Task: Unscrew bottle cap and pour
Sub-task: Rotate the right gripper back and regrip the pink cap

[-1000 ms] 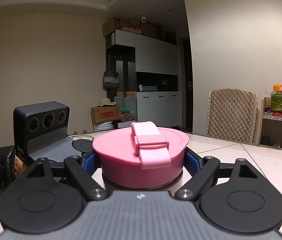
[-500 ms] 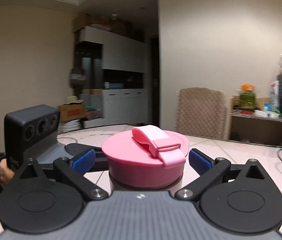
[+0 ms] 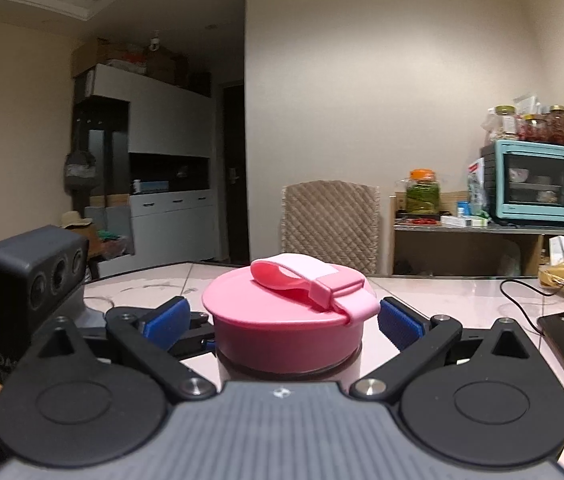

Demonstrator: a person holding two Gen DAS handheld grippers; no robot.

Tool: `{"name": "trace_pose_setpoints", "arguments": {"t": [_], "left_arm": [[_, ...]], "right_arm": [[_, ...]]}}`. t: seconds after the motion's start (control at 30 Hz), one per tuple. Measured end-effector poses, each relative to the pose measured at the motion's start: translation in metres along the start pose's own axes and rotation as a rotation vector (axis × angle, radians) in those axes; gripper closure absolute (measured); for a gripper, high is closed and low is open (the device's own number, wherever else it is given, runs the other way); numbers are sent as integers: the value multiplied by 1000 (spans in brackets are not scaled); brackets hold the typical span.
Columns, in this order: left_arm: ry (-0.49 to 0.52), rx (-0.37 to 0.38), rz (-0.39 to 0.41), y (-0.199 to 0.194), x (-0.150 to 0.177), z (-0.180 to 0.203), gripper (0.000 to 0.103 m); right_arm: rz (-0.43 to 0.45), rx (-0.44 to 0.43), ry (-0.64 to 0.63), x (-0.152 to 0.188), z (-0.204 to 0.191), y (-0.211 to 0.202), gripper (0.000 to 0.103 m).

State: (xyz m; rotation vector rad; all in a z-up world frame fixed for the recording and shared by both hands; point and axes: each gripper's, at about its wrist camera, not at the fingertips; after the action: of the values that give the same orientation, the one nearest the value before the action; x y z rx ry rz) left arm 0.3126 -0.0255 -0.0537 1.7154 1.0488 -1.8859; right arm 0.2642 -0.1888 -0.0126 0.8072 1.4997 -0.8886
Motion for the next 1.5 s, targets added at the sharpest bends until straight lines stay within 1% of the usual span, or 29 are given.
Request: {"name": "trace_pose_setpoints", "arguments": {"t": [0.1,0.43,0.7,0.9,1.0,1.07,1.37,1.5], "left_arm": [[0,0,0,0,0,0,13],[-1,-1,-1,0,0,1,13],[-1,-1,-1,0,0,1,13],[-1,-1,-1,0,0,1,13],[-1,-1,-1,0,0,1,13],[-1,-1,-1,0,0,1,13],[-1,-2,-1,0,0,1,13],[-1,-2,-1,0,0,2,13]], "right_arm": [[-6,40,-7,0,-4,2,2],[-5,104,17,4,-12,7,2],[-8,126,7,6,-20,9,3],[-14,142,14,8,-20,13,8],[-14,138,16,8,-20,13,11],[-15,133,15,9,-21,14,17],[-9,127,12,10,-22,14,17],[-11,96,8,10,-18,13,18]]}}
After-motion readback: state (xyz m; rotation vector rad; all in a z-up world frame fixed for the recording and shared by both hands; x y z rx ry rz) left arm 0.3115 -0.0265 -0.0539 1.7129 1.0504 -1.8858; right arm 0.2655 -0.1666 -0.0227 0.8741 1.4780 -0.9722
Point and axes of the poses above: each gripper's, at about its wrist camera, not at the fingertips, and y roughly the way its jaws point, z to its right, x to its underside, and after that the axes turned 4 degrees about z, right-handed
